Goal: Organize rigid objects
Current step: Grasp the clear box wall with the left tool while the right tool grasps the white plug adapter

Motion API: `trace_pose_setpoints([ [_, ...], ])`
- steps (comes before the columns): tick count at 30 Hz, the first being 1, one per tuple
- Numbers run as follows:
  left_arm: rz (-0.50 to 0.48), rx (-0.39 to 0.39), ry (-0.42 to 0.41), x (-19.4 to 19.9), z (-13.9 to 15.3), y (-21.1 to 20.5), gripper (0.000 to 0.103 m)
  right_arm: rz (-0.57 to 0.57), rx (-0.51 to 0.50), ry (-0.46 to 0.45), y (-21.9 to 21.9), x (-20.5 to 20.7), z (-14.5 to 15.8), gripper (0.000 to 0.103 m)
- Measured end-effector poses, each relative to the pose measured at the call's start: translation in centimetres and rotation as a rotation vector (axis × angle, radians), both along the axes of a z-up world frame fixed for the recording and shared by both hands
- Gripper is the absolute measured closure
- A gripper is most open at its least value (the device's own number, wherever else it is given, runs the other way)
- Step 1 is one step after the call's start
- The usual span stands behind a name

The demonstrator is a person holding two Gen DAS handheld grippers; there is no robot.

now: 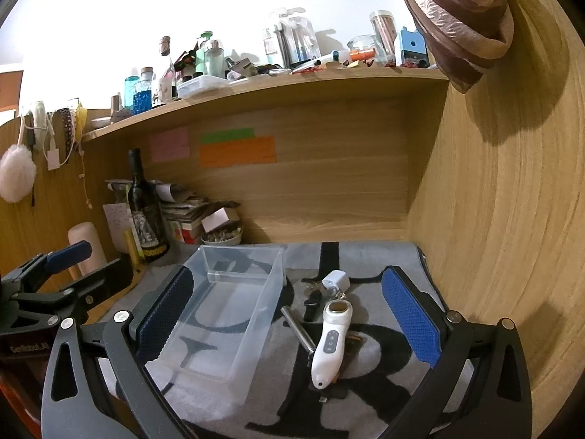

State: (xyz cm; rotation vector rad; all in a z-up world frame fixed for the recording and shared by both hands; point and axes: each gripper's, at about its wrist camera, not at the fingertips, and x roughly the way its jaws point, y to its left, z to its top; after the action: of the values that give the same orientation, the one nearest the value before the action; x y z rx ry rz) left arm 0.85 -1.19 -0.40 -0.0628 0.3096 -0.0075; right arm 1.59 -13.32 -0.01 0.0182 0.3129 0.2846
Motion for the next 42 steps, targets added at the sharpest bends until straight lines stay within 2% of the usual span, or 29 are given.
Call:
trace_pose_setpoints([
  [3, 0.013, -0.014, 0.011, 0.5, -0.2, 1.0, 0.001, -0.005, -0.011, 0.008, -0.1, 0.6, -0.3, 0.000],
  [5, 0.026, -0.030, 0.034, 1.1, -0.4, 2.1, 0.015, -0.016, -0.028, 0.015, -0.3, 1.1, -0.5, 0.002],
  [7, 0.036, -0.060, 0.069, 1.9, -0.6, 3.2, 0.019, -0.024, -0.045, 0.035, -0.4, 1.8, -0.8, 0.009],
  [9, 0.041, -0.099, 0.097, 2.9, -0.8, 4.6, 0.019, -0.034, -0.062, 0.067, -0.5, 2.8, -1.2, 0.014],
  [12, 0.068, -0.096, 0.136, 4.4, -1.3, 6.1, 0.025, -0.052, -0.079, 0.110, -0.7, 4.3, -1.8, 0.022],
  [15, 0.075, -0.090, 0.207, 6.4, -2.1, 7.6, 0.034, -0.060, -0.096, 0.157, -0.9, 5.8, -2.3, 0.031],
  [19, 0.081, -0.141, 0.313, 9.0, -4.0, 9.9, 0.053, -0.043, -0.089, 0.217, -1.1, 8.0, -2.5, 0.043],
  [20, 0.075, -0.149, 0.343, 9.7, -4.6, 10.3, 0.059, -0.046, -0.087, 0.229, -1.2, 8.5, -2.6, 0.043],
  [23, 0.046, -0.153, 0.408, 11.1, -5.9, 10.6, 0.065, -0.045, -0.085, 0.265, -1.3, 10.3, -2.9, 0.045],
  [30, -0.019, -0.172, 0.494, 12.5, -7.4, 10.6, 0.078, -0.048, -0.115, 0.348, -0.8, 14.2, -4.2, 0.046],
  [35, -0.061, -0.215, 0.555, 13.3, -8.6, 10.5, 0.093, -0.043, -0.121, 0.417, -0.6, 17.3, -5.6, 0.046],
  [39, -0.048, -0.179, 0.546, 13.1, -8.4, 10.0, 0.094, -0.048, -0.139, 0.493, -0.5, 20.0, -7.4, 0.046],
  [42, -0.043, -0.180, 0.549, 13.1, -8.4, 10.0, 0.094, -0.047, -0.162, 0.537, -0.2, 21.8, -8.4, 0.046],
])
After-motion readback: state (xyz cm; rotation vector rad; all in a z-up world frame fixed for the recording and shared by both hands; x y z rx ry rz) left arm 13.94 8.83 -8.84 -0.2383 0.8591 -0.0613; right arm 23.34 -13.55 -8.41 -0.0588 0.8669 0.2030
